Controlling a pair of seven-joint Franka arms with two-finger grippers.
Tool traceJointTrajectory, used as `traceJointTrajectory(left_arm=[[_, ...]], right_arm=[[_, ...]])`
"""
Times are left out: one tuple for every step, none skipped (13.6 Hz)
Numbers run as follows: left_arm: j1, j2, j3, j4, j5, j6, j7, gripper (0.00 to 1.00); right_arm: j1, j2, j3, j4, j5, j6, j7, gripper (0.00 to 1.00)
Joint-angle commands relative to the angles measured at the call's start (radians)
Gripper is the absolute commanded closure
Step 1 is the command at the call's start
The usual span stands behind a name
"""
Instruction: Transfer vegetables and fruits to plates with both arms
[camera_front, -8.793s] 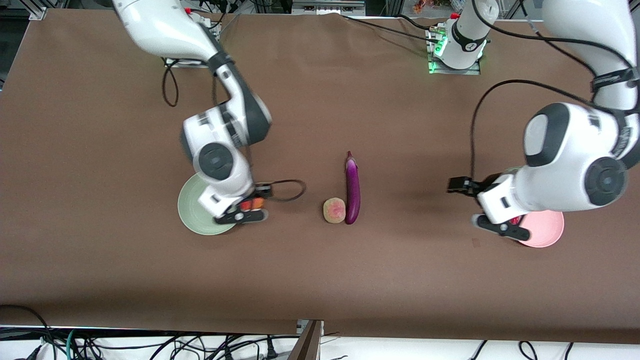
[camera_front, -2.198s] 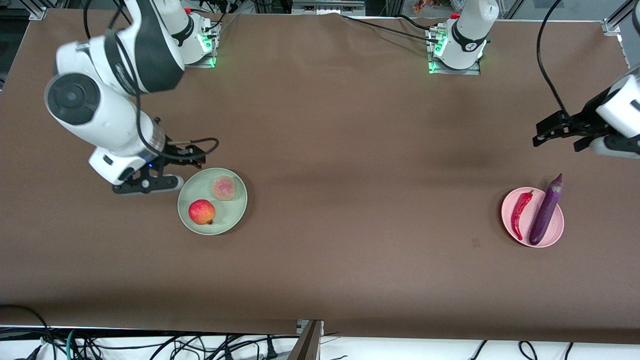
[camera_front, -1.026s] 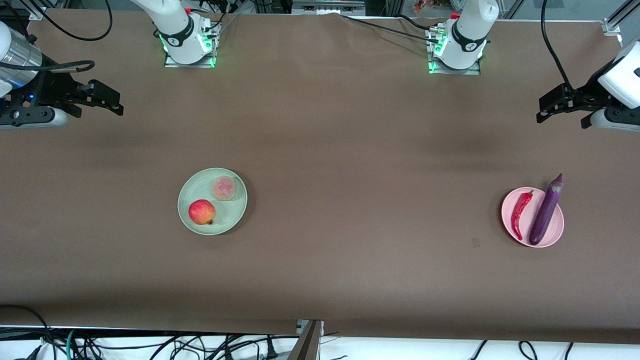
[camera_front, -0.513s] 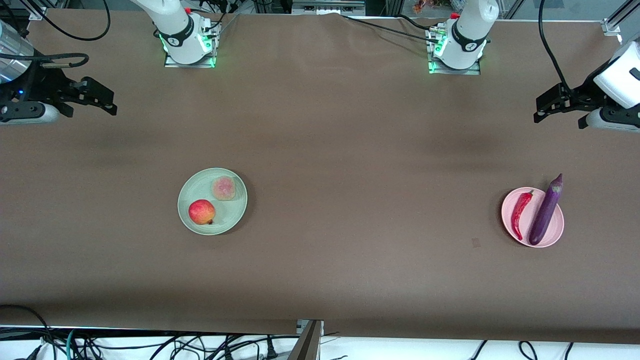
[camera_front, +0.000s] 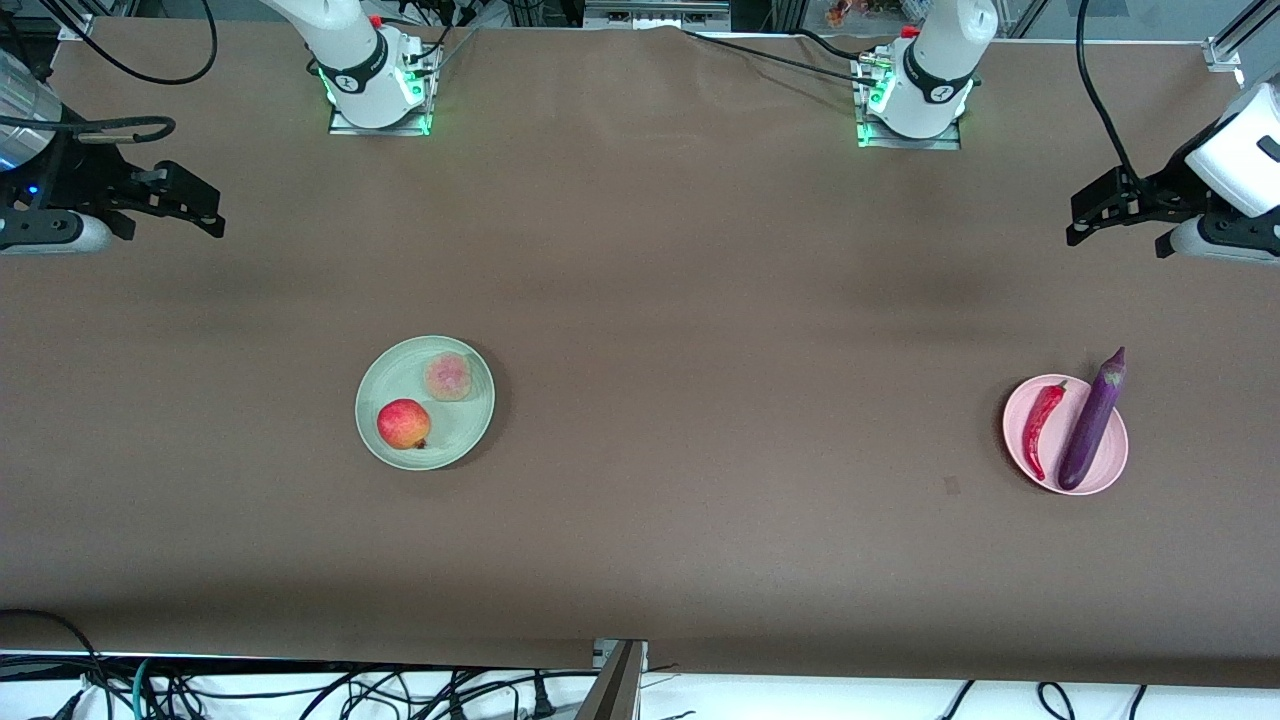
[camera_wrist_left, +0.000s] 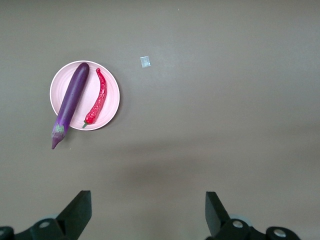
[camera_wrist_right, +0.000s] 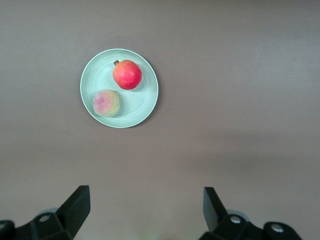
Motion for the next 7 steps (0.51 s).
traceJointTrajectory(left_arm=[[-0.006, 0.017, -0.001, 0.031, 0.018, -0.01, 0.005, 0.0], [-0.006, 0.017, -0.001, 0.031, 0.018, -0.01, 0.005, 0.0], [-0.006, 0.017, -0.001, 0.031, 0.018, -0.01, 0.005, 0.0], [-0.006, 0.017, 0.001, 0.031, 0.016, -0.01, 0.007, 0.0], [-0.006, 0.017, 0.001, 0.031, 0.016, -0.01, 0.005, 0.0], [-0.006, 0.017, 0.001, 0.031, 0.016, -0.01, 0.005, 0.0], [-0.006, 0.017, 0.001, 0.031, 0.016, -0.01, 0.004, 0.0]], right_arm=[[-0.009, 0.011, 0.002, 0.028, -0.01, -0.009, -0.011, 0.0], [-0.009, 0.011, 0.002, 0.028, -0.011, -0.009, -0.011, 0.0], [-0.007, 0.011, 0.002, 0.028, -0.01, -0.008, -0.008, 0.0], [-0.006, 0.011, 0.002, 0.03, -0.008, -0.006, -0.008, 0.0], [-0.003, 0.011, 0.004, 0.03, -0.008, 0.0, -0.005, 0.0], [-0.001, 0.011, 0.004, 0.03, -0.01, 0.0, -0.004, 0.0], [-0.004, 0.011, 0.004, 0.03, -0.01, 0.0, -0.008, 0.0]])
